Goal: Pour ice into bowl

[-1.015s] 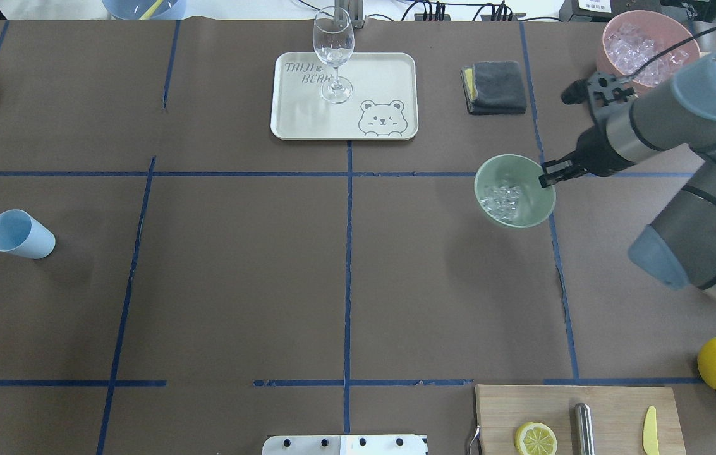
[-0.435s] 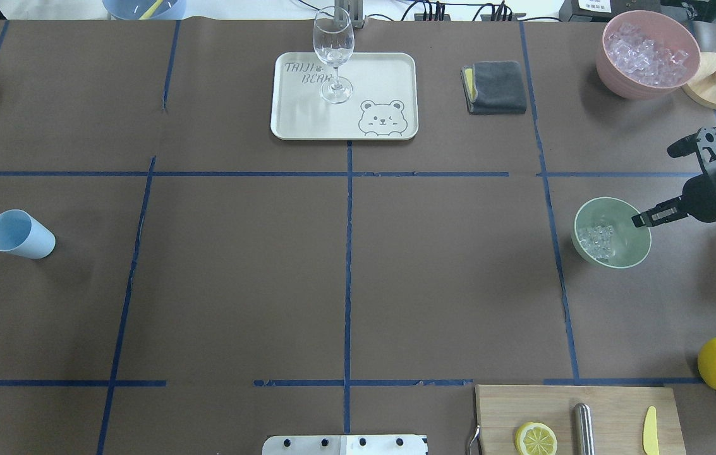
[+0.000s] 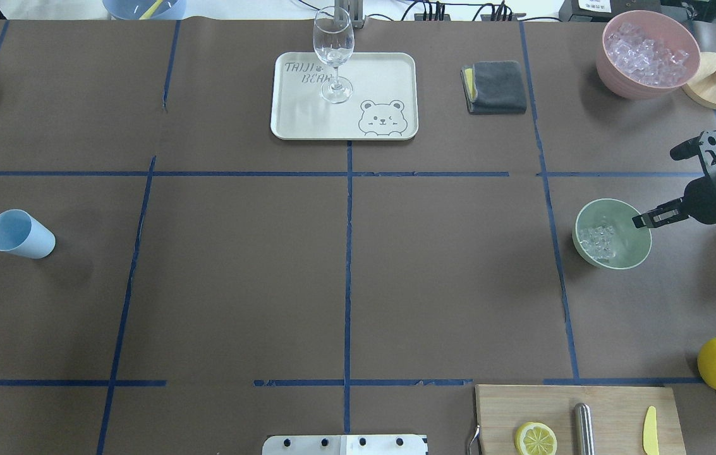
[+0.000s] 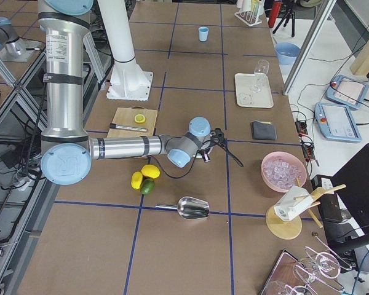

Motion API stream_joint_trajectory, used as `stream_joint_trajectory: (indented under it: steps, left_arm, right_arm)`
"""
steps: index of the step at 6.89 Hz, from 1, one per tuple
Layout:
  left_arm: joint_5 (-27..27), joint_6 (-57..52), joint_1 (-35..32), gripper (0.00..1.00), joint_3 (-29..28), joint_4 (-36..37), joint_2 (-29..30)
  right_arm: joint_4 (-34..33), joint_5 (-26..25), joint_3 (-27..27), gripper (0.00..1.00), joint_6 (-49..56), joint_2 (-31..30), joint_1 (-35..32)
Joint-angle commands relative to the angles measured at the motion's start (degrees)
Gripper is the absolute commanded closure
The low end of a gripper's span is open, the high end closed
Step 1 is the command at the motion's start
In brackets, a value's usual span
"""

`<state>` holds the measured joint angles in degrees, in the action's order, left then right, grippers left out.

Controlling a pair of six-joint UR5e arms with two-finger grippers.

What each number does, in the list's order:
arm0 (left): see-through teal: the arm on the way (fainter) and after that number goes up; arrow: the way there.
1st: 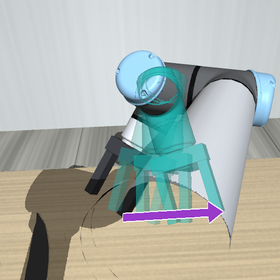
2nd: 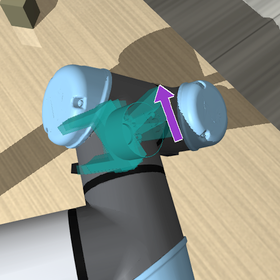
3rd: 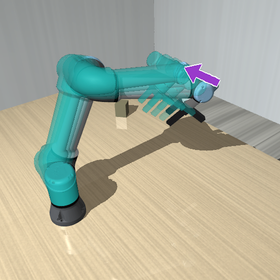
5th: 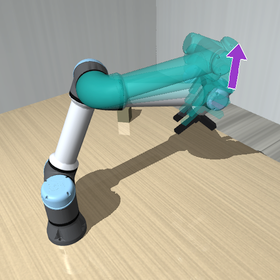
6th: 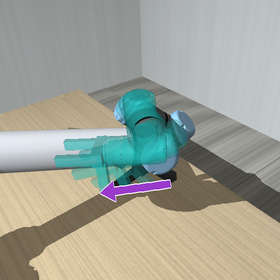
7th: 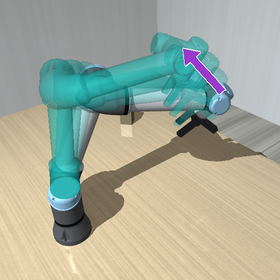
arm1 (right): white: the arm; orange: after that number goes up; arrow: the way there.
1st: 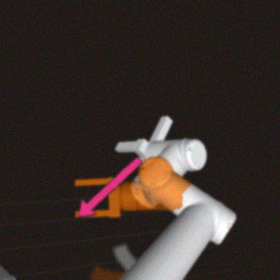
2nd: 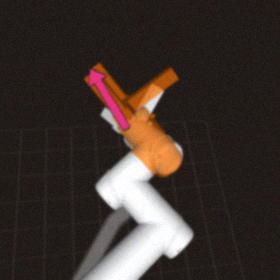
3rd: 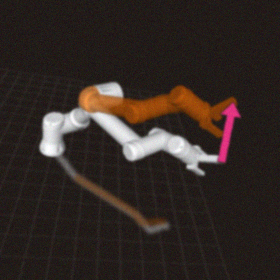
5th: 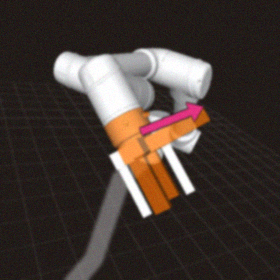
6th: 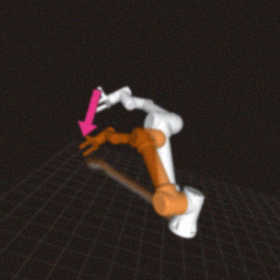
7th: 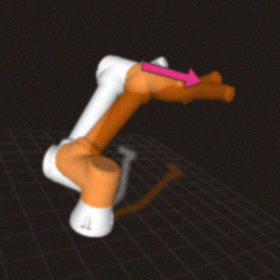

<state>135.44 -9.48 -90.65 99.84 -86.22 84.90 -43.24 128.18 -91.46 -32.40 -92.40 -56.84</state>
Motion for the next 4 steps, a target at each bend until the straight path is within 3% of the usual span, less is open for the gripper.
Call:
stream_joint_trajectory:
  steps: [1,2,4]
  left_arm:
    - [0.0,0.0,0.0,0.0,0.1,0.0,0.0]
    - [-0.1,0.0,0.0,0.0,0.1,0.1,0.0]
    - [0.0,0.0,0.0,0.0,0.0,0.0,-0.1]
  right_arm:
    - [-1.0,-0.2,-0.4,0.0,0.4,0.1,-5.7]
    - [-6.0,0.7,-0.7,0.0,2.8,-0.1,-11.4]
    - [-20.3,1.0,-0.8,0.0,25.2,-0.2,-23.5]
